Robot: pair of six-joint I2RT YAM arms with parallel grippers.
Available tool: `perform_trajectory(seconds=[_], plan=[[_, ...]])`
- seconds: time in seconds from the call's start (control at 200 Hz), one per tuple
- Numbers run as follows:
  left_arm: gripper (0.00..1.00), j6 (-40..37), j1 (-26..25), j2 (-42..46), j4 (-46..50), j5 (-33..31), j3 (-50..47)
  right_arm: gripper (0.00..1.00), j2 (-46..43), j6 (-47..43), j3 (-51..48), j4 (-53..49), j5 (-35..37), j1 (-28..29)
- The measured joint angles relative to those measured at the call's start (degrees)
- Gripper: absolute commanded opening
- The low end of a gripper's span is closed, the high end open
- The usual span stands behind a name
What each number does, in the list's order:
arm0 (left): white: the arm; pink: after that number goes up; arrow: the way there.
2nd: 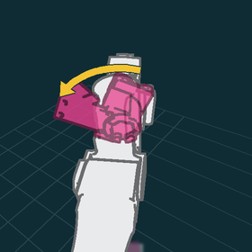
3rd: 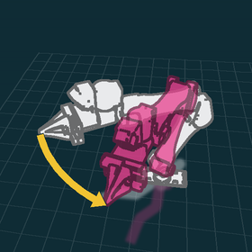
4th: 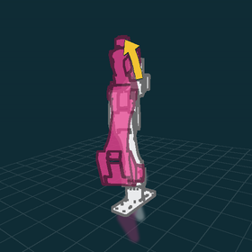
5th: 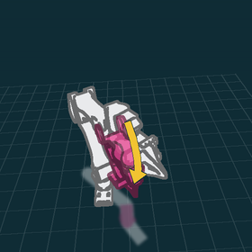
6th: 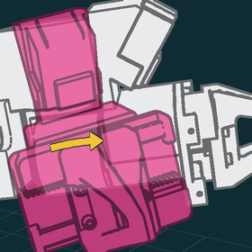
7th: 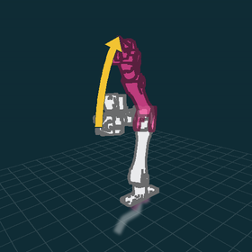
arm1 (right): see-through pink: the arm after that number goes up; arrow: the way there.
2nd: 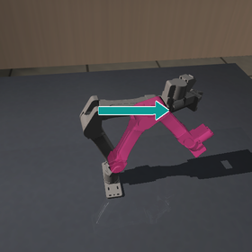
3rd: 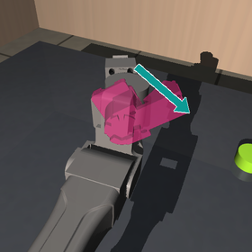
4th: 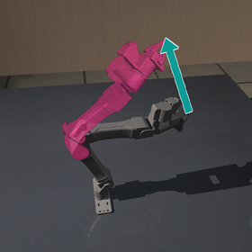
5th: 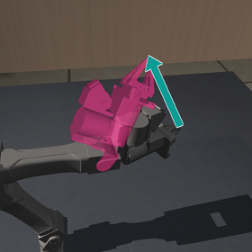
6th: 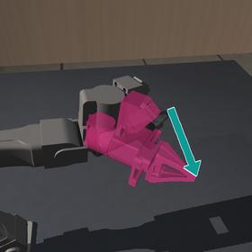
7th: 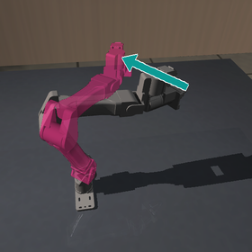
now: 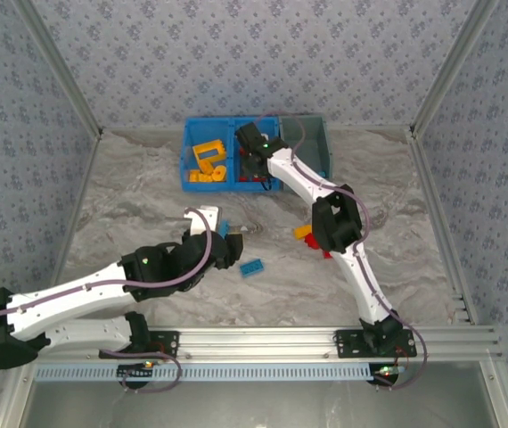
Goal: Sort the legos into containers by color
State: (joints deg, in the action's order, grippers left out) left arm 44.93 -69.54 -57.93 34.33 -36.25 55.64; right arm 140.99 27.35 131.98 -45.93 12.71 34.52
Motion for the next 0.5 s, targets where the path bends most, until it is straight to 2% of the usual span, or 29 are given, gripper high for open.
perform_trajectory(seconds=[0.155, 0.26, 0.365, 0.5], plan=[[0.72, -0.6, 0.0, -1.2, 0.6, 0.9, 2.1, 0.65, -1.9, -0.9, 0.0, -0.7, 0.1, 1.1], [0.72, -1.2, 0.5, -1.9, 0.7, 2.0, 3.5, 0.64, -6.8, -1.3, -0.9, -0.7, 0.8, 1.7], [0.73, -2.2, 2.7, -3.4, 0.2, 5.7, 4.7, 0.63, -16.5, -1.3, -6.7, 0.4, 2.5, 2.4], [0.78, -5.5, 7.8, -9.0, -1.5, 14.4, 6.1, 0.63, -35.5, -0.9, -23.5, 5.0, 5.4, 2.7]])
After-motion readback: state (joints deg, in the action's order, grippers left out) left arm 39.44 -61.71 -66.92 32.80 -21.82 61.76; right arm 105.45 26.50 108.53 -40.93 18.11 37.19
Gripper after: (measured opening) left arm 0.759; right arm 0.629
